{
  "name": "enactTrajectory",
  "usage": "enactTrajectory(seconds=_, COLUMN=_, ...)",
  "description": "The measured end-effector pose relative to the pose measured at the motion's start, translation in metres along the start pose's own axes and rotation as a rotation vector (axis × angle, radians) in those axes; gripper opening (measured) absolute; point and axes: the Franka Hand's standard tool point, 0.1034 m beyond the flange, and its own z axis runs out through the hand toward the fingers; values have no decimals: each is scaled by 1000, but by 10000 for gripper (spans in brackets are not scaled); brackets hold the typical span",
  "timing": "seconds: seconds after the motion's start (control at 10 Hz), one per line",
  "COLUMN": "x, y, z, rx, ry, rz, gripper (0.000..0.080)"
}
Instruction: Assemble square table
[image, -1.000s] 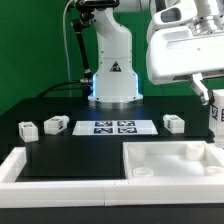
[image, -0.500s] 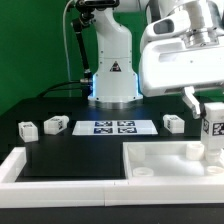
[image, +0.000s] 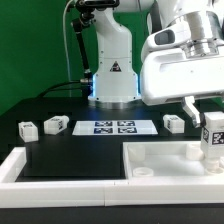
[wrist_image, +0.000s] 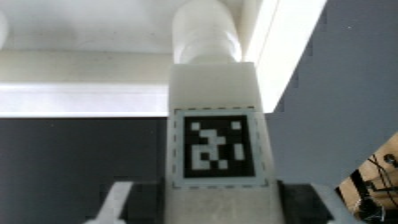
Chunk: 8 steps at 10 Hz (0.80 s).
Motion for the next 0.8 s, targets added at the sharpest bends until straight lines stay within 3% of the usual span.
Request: enactTrajectory(seconds=0.8, x=-8, y=-2, z=13, rx=-9, ry=30, rz=9, gripper=291)
